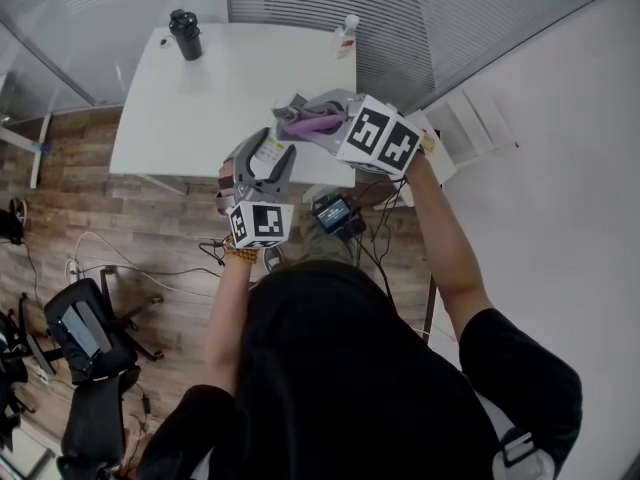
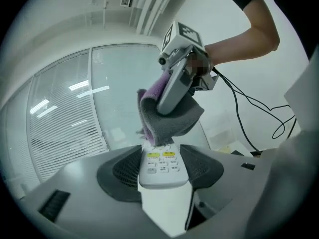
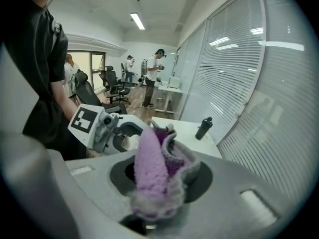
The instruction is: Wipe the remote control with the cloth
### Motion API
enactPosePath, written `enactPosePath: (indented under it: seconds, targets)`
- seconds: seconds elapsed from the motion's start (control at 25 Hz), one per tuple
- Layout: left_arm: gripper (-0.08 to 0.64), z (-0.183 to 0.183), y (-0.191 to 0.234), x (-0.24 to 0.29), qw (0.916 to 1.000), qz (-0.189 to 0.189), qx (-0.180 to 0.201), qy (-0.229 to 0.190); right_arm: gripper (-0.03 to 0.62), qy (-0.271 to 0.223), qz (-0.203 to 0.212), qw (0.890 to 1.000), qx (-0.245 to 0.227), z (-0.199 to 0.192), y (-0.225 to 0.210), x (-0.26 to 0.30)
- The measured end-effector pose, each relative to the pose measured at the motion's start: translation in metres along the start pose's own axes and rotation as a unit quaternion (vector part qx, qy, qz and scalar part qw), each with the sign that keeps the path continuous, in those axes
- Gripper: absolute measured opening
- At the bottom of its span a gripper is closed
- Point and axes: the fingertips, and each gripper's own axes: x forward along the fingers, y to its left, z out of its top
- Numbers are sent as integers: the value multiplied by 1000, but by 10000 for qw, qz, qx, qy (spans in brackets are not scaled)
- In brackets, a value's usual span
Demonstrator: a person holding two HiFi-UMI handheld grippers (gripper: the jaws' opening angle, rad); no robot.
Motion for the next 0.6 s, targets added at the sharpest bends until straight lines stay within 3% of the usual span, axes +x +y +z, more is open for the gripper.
enactPosePath:
  seconds: [0.2,0.4,0.48,0.6]
  targets:
    - [252,-2,0,-6,10000,-5,-25,-30,71,-128,-766,9965,294,-10,-40,-16]
    - [252,4,-4,-2,9999,-15,74,-68,71,-343,-1524,9863,532,-1,-60,-25]
    - [252,6,-8,-2,9999,-43,77,-81,71,-313,-1479,9864,653,2,-48,-19]
    - [252,8,-10,-2,9999,-37,-1,-104,71,-369,-897,9919,815,9,-10,-2]
